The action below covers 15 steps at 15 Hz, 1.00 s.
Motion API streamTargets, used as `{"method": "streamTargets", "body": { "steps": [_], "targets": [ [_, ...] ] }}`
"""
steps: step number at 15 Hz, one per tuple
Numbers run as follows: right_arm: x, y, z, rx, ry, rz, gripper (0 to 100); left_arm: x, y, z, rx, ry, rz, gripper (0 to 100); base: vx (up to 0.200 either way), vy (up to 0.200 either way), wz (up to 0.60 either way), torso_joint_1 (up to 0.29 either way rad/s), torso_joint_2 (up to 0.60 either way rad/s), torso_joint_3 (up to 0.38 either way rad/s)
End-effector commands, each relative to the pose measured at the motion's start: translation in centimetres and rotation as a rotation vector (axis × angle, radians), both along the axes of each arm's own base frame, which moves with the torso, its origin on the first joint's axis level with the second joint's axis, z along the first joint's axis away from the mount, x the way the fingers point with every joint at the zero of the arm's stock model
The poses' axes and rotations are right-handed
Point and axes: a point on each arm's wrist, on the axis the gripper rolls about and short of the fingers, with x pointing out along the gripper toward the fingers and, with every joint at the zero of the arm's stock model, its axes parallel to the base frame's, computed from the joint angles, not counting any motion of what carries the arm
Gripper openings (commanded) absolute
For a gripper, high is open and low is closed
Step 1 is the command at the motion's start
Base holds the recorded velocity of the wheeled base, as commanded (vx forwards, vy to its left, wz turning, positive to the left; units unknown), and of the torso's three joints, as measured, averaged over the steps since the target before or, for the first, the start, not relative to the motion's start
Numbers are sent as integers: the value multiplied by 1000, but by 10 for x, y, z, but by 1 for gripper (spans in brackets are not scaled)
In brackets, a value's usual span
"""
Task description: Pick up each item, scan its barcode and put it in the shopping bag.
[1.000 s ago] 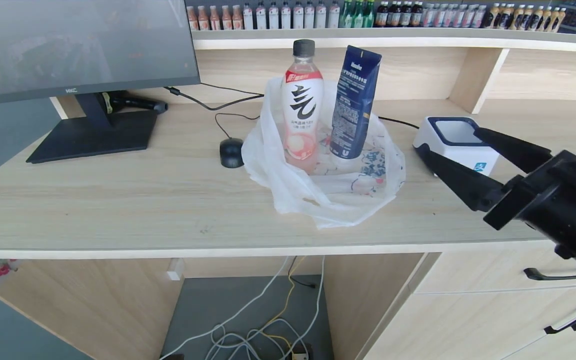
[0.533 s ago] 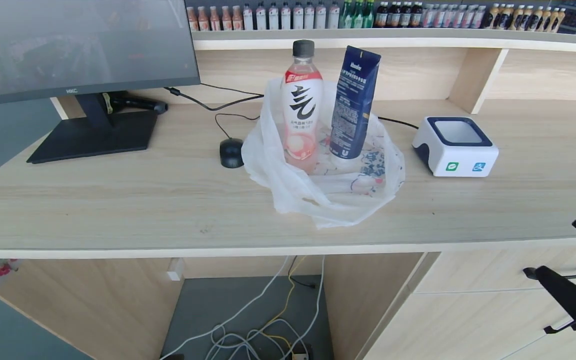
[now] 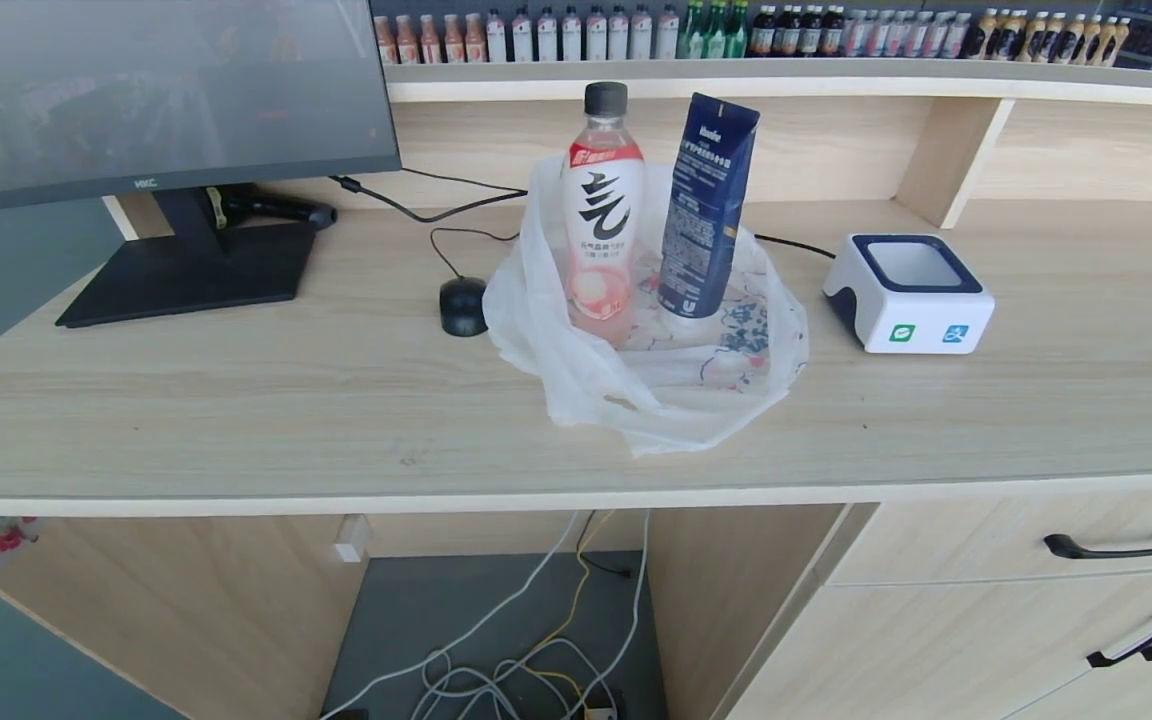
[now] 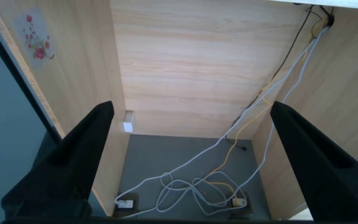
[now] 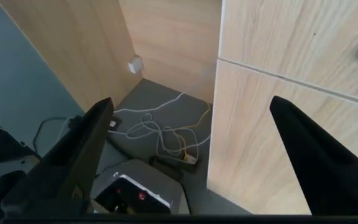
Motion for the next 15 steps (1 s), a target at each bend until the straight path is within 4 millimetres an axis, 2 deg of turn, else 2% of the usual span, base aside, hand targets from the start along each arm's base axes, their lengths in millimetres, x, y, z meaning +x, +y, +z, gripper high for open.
{"method": "streamTargets", "body": {
  "steps": [1,3,5,7,9,11,15],
  "targets": [
    [-8,-4,-7,31,-66,-2,100,0,0,0,-1,0,0,100,0,0,0,0,0,0],
    [-6,-2,-7,-5,-40,-76,100,0,0,0,5,1,-2,100,0,0,0,0,0,0],
    [1,3,-5,-59,44,-323,100,0,0,0,7,0,-3,100,0,0,0,0,0,0],
    [8,5,-5,-76,132,-479,100,0,0,0,5,0,-2,100,0,0,0,0,0,0],
    [2,6,-5,-91,53,-552,100,0,0,0,5,0,-2,100,0,0,0,0,0,0],
    [-7,6,-7,-72,-53,-546,100,0,0,0,7,0,-2,100,0,0,0,0,0,0],
    [-7,6,-11,-66,-2,-571,100,0,0,0,5,0,-2,100,0,0,0,0,0,0]
  ]
}}
